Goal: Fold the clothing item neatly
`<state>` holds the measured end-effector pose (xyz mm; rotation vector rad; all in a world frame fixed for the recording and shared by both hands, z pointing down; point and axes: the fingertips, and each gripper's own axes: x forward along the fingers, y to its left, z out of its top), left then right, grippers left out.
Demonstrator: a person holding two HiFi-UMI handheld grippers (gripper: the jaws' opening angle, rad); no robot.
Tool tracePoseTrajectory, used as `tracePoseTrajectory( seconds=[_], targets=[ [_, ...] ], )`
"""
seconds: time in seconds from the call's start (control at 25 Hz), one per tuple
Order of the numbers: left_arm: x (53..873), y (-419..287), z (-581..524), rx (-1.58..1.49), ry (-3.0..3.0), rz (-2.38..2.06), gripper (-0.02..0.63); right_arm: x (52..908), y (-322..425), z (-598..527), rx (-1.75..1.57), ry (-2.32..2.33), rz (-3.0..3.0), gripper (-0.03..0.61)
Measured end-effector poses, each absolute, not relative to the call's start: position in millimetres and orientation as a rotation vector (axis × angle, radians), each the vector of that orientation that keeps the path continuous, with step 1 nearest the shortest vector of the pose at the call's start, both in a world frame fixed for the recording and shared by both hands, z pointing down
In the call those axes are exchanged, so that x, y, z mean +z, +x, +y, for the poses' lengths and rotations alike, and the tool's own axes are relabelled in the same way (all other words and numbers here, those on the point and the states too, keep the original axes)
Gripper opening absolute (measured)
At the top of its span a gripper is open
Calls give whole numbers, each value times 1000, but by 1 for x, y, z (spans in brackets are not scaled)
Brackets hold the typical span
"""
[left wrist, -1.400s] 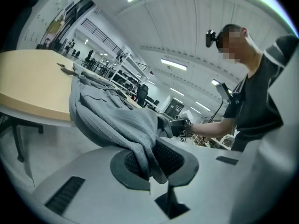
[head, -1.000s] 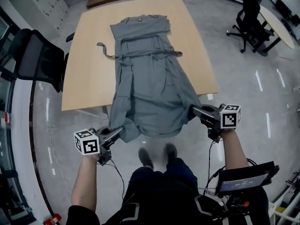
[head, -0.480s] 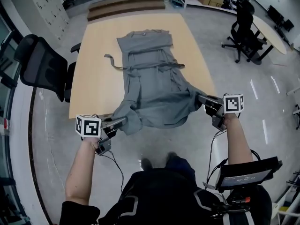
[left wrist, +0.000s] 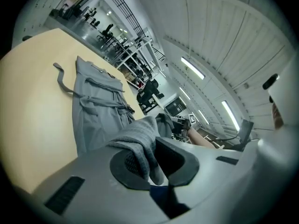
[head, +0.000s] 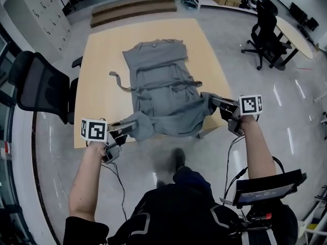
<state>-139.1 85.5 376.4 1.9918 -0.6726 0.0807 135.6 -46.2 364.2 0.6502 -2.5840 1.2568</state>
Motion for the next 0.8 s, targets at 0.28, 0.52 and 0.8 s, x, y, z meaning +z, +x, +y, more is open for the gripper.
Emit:
tracePoseTrajectory(
  seconds=[0.28, 0.52, 0.8],
  targets=[
    [370, -167, 9, 54, 1908, -789, 21, 358, 117, -130, 1294, 531, -2600, 18],
    [365, -200, -55, -100, 1703, -853, 21, 354, 95, -211, 1329, 489, -2604, 18],
    [359, -241, -141, -145, 1765, -802, 21, 352, 60, -289, 1423, 611, -2563, 18]
  ],
)
